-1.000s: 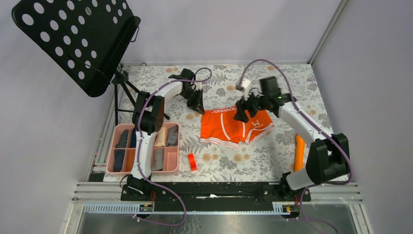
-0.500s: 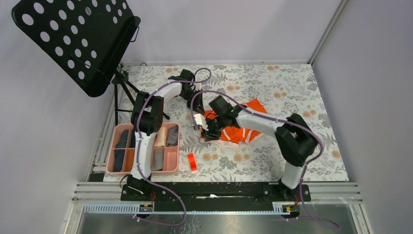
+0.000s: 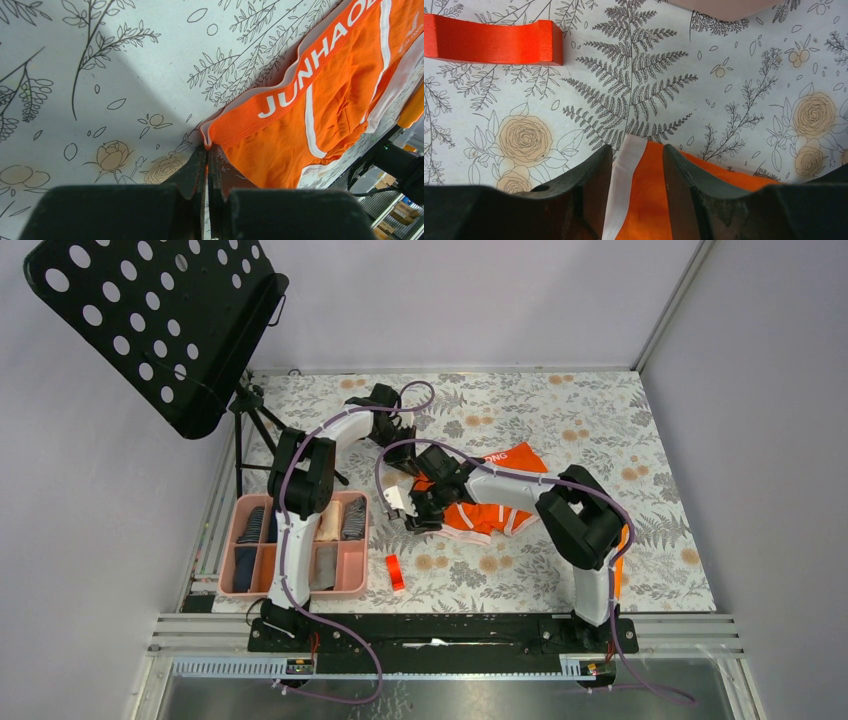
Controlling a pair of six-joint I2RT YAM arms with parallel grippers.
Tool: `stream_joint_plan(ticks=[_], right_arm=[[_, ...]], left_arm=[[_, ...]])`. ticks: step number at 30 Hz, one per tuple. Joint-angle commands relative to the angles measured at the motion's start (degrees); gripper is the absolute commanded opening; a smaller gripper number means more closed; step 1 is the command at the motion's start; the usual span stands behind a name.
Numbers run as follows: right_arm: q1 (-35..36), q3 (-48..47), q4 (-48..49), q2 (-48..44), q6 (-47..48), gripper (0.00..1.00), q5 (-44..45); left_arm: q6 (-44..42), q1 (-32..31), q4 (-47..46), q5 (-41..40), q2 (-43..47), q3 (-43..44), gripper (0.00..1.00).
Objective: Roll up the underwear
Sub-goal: Fold the underwear at the center of the board.
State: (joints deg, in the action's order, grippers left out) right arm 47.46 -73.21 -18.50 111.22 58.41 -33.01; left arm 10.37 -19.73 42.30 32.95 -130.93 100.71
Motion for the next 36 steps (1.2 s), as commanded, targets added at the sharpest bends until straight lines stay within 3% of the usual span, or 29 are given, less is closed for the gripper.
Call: stream_joint_plan(ticks=[1,12,16,22,36], right_arm=[[1.1,-2.2,0.4,2.0,1.6,0.49,0.1],[1.8,-2.6,-2.6,5.4,4.6,0.4,4.1],[1.8,-2.5,-3.2,5.5,4.3,0.18,4.6],[2.2,-6.3,-1.9,4.2,0.5,0.0,0.2],[2.9,-14.7,-2.2,-0.1,-11.5,0.0,-6.2]], left_arm=[[-1.6,0.0,0.8,-3.4,0.9,-0.9,0.0],[-1.3,0.5,0.9,-3.2,1.0,-1.2,0.0],[-1.4,0.7,1.0,-3.2,1.1,-1.1,0.0],[-2.2,2.2,2.1,-2.9,2.6,-0.4,0.0],[-1.8,3.6,3.1,0.0,9.9,4.7,0.0]])
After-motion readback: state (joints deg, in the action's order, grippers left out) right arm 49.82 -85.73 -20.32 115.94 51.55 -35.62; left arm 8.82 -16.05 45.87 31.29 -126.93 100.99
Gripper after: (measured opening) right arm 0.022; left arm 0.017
